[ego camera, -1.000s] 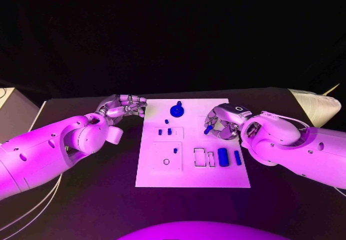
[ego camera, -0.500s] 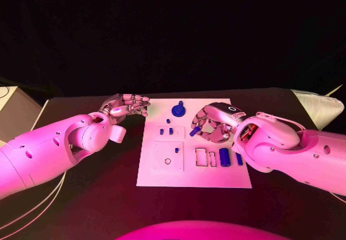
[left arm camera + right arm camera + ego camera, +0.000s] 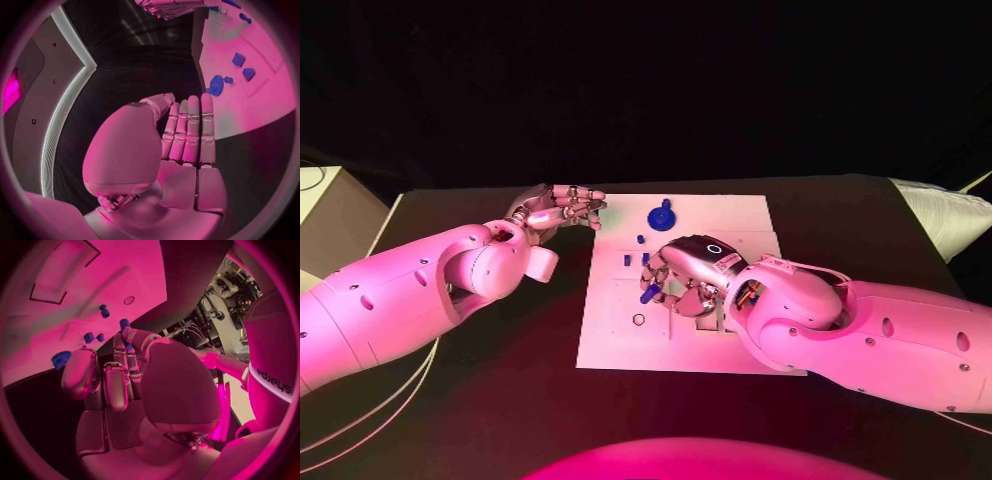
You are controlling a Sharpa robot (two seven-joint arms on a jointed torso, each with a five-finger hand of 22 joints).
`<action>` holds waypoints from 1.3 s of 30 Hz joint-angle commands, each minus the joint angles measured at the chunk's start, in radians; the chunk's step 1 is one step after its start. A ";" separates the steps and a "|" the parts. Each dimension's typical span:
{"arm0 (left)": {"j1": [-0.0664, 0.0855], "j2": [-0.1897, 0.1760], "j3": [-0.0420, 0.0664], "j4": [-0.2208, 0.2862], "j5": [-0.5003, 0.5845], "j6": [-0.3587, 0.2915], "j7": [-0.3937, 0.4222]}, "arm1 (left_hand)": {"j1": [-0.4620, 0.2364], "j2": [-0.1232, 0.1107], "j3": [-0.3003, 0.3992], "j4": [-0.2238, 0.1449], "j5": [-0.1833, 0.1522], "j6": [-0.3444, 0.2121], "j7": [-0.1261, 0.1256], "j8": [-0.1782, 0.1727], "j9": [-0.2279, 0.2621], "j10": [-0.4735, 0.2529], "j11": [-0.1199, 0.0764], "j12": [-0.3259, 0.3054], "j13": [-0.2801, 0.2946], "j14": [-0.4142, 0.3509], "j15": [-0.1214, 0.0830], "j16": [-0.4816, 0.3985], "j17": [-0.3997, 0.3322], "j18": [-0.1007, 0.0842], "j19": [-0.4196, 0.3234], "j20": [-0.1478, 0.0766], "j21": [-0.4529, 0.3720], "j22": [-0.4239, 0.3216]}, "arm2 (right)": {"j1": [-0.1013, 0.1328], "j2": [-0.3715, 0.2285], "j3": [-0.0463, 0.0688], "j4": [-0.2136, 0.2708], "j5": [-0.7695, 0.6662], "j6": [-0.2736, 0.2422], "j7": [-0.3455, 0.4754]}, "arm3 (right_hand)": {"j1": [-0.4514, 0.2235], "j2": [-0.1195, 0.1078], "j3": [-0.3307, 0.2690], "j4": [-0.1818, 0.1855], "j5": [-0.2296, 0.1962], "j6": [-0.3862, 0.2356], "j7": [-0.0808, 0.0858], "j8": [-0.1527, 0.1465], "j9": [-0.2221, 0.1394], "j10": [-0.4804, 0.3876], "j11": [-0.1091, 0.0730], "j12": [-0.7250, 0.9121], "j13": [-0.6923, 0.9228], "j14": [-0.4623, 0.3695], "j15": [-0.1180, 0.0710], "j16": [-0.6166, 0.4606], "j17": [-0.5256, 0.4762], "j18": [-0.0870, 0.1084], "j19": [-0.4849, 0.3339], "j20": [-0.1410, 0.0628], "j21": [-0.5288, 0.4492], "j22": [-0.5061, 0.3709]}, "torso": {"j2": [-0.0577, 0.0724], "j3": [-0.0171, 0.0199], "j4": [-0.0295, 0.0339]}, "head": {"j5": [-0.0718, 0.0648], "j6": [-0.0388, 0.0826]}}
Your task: Assemble the parts on the task board
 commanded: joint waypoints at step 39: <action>0.000 -0.002 0.001 0.006 0.003 0.012 0.004 | 0.006 0.005 -0.006 -0.002 0.005 0.005 0.005 -0.009 0.000 0.008 -0.001 -0.007 0.002 0.005 0.000 -0.007 0.001 0.004 0.009 0.000 -0.005 0.002 | -0.047 0.065 -0.014 -0.051 -0.133 0.105 -0.014 | 0.004 0.012 0.009 -0.003 0.002 0.005 0.005 0.010 0.042 0.024 -0.015 -0.003 0.003 0.048 -0.006 0.005 0.001 -0.018 0.024 -0.006 0.001 0.000 | 0.000 0.0012 -0.0004 | 0.010 -0.022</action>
